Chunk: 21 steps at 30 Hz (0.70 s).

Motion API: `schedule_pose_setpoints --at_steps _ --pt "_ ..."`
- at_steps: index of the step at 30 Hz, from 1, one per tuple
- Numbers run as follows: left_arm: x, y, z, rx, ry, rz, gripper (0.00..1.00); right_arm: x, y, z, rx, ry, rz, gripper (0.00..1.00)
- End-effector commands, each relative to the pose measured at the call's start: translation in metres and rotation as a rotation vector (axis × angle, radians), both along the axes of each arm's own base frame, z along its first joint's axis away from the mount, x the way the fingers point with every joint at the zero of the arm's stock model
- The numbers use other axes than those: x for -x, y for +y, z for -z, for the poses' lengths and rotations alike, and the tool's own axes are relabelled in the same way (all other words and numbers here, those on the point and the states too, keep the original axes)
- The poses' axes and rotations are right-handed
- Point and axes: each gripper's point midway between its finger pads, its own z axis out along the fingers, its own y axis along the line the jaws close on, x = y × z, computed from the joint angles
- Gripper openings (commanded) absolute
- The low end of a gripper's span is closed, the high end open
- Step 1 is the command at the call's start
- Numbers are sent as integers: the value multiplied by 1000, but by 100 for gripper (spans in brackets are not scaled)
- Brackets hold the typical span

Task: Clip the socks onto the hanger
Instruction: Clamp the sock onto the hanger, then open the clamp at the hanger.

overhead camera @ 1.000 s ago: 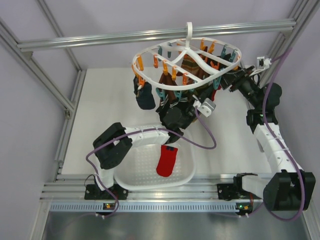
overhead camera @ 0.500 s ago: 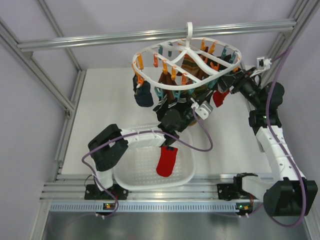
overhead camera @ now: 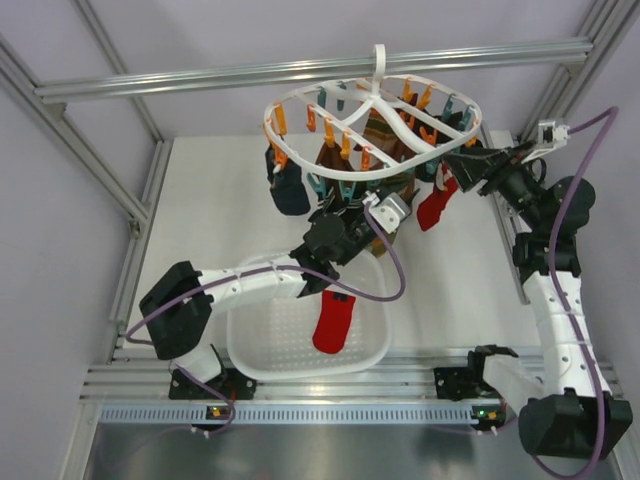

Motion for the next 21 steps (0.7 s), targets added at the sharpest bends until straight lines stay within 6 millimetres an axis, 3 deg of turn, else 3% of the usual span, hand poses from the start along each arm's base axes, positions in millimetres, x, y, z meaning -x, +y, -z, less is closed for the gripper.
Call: schedule_pose_setpoints --at_steps 1,5,7,12,17,21 --pt "15 8 -16 44 64 52 32 24 3 -19 35 -74 -29 74" --pt "24 6 -14 33 83 79 33 42 11 -16 89 -107 -77 77" --pt "28 6 -12 25 87 88 33 52 14 -13 119 -107 -97 97" --pt "39 5 -8 2 95 113 33 63 13 -6 246 -156 -83 100" --pt "45 10 -6 -13 128 115 34 75 9 -9 409 -348 -31 86" --pt "47 18 -8 -11 140 98 34 65 3 -1 418 -361 11 57"
